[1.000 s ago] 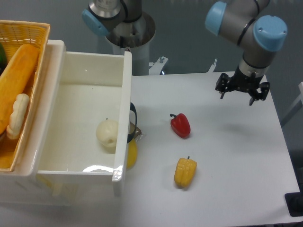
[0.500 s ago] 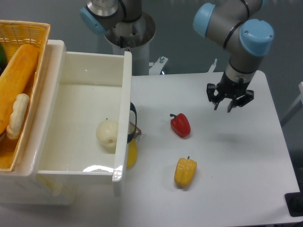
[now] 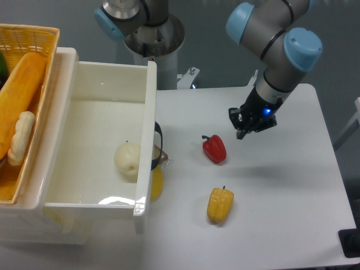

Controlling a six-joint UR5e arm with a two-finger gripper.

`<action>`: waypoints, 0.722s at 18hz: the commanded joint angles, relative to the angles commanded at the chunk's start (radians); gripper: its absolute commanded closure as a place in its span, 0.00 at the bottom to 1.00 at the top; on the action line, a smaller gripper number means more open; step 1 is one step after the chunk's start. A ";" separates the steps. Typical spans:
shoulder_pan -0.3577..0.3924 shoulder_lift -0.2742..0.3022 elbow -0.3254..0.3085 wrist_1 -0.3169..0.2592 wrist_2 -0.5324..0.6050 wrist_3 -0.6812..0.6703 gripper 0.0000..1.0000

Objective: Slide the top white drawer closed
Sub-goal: 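Lower the gripper and bring it against the drawer's front panel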

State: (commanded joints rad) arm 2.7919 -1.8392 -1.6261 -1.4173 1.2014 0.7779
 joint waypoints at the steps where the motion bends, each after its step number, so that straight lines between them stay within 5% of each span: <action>1: -0.006 0.003 0.003 -0.012 -0.023 -0.018 0.93; 7: -0.092 -0.018 0.063 -0.017 -0.126 -0.198 0.92; 13: -0.158 -0.049 0.081 -0.019 -0.174 -0.235 0.94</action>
State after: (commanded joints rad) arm 2.6340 -1.8883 -1.5447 -1.4358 1.0278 0.5430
